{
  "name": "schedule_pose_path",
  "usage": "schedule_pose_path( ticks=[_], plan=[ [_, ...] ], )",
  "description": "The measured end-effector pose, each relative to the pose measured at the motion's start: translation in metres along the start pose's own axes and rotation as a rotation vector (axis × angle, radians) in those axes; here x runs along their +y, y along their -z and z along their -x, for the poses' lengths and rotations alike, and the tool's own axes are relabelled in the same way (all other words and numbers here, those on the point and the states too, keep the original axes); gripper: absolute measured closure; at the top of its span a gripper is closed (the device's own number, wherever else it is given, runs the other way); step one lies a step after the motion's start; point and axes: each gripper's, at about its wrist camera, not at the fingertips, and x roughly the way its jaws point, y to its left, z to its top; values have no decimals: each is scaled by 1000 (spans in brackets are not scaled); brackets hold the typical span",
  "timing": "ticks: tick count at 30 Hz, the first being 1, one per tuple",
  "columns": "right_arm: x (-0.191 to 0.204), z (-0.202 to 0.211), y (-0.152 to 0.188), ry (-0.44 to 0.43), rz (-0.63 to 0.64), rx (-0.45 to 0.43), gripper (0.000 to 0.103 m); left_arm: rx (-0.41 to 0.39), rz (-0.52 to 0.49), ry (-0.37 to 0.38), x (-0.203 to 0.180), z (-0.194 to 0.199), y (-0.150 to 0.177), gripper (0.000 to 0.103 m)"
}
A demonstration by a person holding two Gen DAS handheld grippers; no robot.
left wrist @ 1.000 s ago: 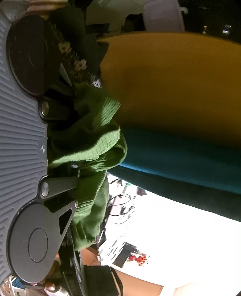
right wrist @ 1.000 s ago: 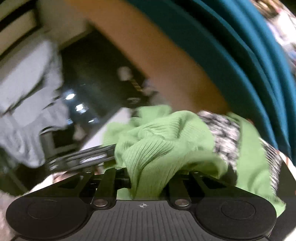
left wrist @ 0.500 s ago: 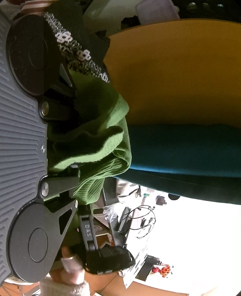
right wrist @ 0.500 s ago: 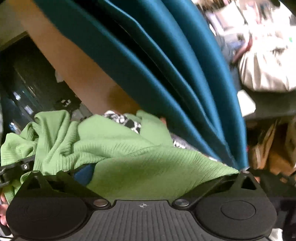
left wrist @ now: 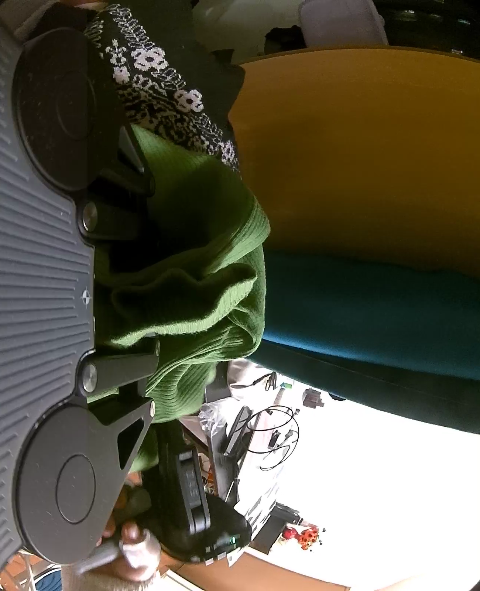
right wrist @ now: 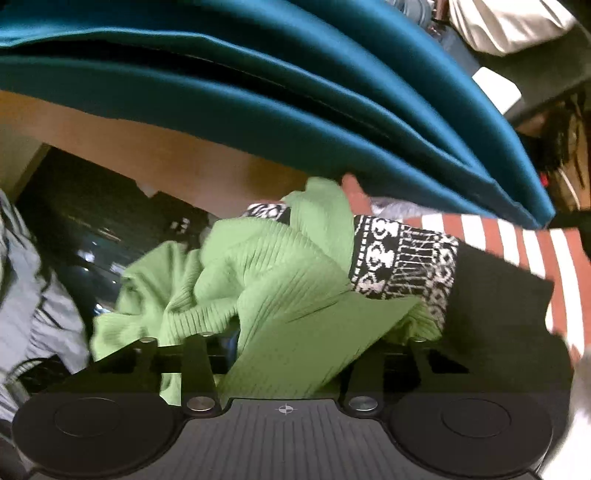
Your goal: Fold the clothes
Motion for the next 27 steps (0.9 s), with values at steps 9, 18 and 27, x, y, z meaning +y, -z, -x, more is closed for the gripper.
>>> schedule_pose_path(
  ticks=[9,18,27],
  plan=[
    [137,26,66,309,830,-138,78,-40,-34,-21,-6,30,1,83],
    [172,32,73,17,808,-117,78,-119,29,-24,15,69,0,84],
    [116,2,61,141,709,14,53,57,-5,6,50,49,21,45]
  ],
)
